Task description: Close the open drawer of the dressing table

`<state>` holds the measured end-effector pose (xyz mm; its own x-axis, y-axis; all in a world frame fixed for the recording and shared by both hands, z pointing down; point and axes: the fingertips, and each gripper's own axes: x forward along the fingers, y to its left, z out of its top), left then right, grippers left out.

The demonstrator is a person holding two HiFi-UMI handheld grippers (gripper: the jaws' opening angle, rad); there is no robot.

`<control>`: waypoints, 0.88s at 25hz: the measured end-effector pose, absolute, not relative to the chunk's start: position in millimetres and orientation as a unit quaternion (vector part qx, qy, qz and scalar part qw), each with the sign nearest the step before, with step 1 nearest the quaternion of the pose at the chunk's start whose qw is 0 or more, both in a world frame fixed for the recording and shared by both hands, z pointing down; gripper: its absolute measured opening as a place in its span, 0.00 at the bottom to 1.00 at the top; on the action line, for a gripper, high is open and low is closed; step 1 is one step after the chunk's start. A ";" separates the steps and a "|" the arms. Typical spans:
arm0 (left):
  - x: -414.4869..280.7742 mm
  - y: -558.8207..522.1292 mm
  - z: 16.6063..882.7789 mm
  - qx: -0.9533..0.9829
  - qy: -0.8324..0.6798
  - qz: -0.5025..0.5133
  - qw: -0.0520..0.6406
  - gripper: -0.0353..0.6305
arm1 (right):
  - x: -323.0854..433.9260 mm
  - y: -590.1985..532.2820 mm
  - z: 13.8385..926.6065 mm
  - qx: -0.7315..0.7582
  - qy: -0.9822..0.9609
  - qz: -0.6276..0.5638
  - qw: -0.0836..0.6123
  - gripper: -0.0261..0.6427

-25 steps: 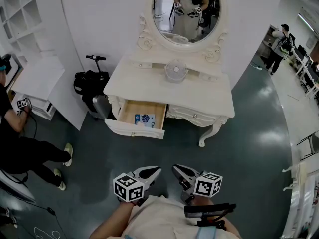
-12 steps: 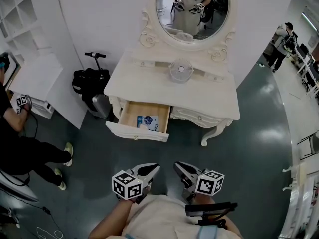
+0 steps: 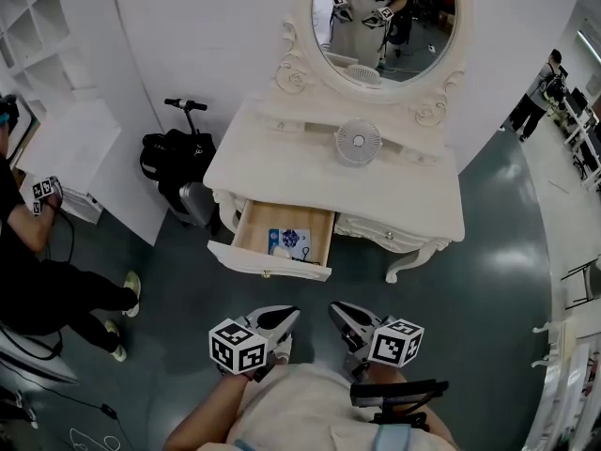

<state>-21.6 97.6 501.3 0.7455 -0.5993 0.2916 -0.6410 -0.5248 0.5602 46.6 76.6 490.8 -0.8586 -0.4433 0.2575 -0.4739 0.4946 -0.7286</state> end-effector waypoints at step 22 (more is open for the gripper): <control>-61.6 59.4 525.8 0.868 -0.347 0.077 0.347 0.07 | 14.5 25.4 490.6 0.272 -0.861 0.430 0.033 0.07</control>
<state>-61.6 59.4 525.8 0.7471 -0.5492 0.3745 -0.6560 -0.5179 0.5491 14.5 25.4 490.6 -0.8504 -0.4392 0.2896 -0.4955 0.4834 -0.7217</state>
